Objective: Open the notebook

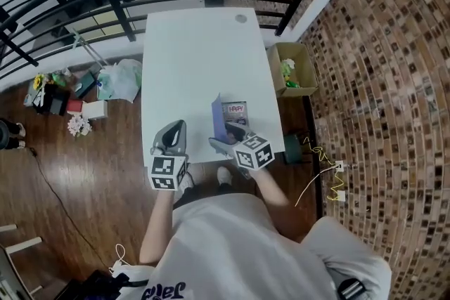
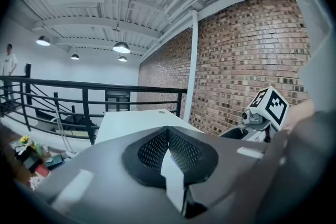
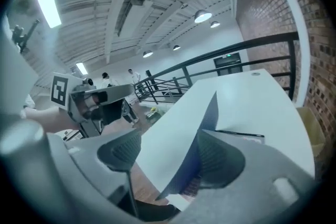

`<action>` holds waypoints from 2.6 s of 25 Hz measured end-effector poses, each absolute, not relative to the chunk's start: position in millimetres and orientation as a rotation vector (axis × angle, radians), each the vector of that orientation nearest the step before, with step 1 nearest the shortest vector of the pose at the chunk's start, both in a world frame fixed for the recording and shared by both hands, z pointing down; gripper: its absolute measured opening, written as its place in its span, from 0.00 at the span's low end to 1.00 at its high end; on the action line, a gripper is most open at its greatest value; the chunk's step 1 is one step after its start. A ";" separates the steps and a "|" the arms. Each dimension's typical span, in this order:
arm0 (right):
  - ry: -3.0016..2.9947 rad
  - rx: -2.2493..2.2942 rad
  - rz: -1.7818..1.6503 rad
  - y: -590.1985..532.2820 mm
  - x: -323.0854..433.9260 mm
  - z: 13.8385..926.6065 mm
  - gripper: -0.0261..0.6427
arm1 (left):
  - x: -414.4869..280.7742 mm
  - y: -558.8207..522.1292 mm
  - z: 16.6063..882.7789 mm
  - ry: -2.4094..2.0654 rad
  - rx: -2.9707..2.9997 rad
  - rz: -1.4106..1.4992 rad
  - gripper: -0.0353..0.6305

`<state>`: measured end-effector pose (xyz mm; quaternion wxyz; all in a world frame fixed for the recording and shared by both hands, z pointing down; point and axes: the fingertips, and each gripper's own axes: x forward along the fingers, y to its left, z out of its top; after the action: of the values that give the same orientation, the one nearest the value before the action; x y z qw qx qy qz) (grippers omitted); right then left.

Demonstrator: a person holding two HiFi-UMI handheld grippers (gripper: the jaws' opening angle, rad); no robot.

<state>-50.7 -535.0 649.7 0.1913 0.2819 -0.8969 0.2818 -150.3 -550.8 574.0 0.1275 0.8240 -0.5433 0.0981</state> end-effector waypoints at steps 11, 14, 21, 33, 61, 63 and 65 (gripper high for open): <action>-2.485 0.412 0.689 -507.2 -169.4 700.5 0.51 | -219.1 -536.5 569.2 -1.737 2.251 0.239 0.08; -2.432 0.365 0.698 -498.4 -184.0 731.0 0.51 | -230.3 -529.1 572.5 -1.752 2.225 0.241 0.08; -2.241 0.311 0.799 -481.1 -193.4 785.9 0.51 | -244.8 -521.2 570.8 -1.756 2.212 0.250 0.08; -2.220 0.512 0.871 -498.5 -187.5 792.8 0.26 | -249.7 -531.4 570.9 -1.648 2.305 0.240 0.08; -2.722 1.475 0.394 -403.0 60.5 532.0 0.03 | -59.4 -417.5 549.8 -1.554 2.498 0.153 0.08; -2.707 1.441 0.402 -372.2 85.4 543.3 0.03 | -25.5 -376.6 556.8 -1.582 2.471 0.158 0.08; -2.654 1.445 0.366 -356.0 113.4 555.2 0.03 | 16.3 -346.8 564.6 -1.560 2.504 0.216 0.08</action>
<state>113.4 -356.0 555.2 0.0487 0.4740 -0.8709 0.1199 16.3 -346.8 564.6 0.0919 0.8429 -0.5251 0.0727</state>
